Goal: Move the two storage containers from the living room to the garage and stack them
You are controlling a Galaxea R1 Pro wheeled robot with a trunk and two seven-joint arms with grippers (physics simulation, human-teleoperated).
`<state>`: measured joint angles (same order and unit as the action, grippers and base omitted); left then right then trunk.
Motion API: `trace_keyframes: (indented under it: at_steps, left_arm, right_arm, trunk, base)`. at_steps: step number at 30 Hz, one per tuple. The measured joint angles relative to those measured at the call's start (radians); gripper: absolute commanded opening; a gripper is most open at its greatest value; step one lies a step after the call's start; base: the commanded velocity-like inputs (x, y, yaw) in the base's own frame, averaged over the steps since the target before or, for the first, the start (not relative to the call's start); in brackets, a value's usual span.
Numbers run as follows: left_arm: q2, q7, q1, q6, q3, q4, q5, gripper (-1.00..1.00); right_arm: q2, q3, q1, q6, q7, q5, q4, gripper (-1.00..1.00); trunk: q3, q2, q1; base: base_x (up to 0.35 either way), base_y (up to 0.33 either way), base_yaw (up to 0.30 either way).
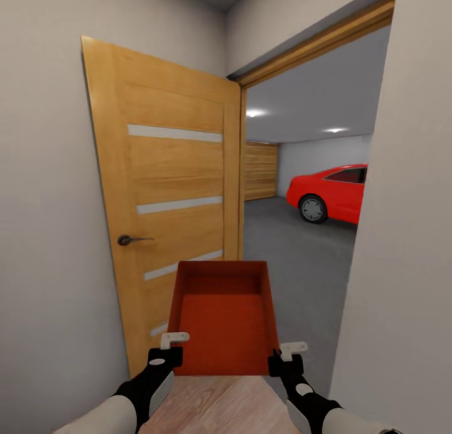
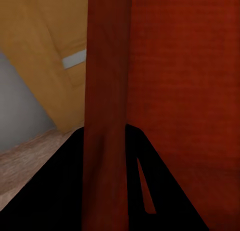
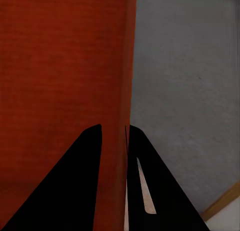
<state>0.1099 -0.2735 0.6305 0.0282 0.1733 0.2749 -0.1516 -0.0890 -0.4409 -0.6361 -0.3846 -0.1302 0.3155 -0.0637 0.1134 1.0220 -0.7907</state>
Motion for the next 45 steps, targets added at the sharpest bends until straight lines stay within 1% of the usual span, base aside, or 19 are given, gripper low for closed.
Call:
trace_keyframes:
  at_steps: [19, 45]
  left_arm:
    - [0.000, 0.000, 0.000, 0.000, 0.001, 0.000, -0.001, -1.00]
    - [-0.001, 0.000, 0.000, -0.001, 0.004, 0.001, -0.003, -1.00]
  right_arm:
    - [0.000, -0.001, 0.000, -0.001, 0.000, 0.001, 0.000, -1.00]
    - [0.000, -0.002, 0.000, -0.001, 0.000, 0.002, -0.001, -1.00]
  trunk:
    - [-0.010, 0.000, 0.000]
    - [-0.020, 0.000, 0.000]
  base:
    - [0.184, 0.277, -0.271]
    - [0.012, 0.012, -0.269]
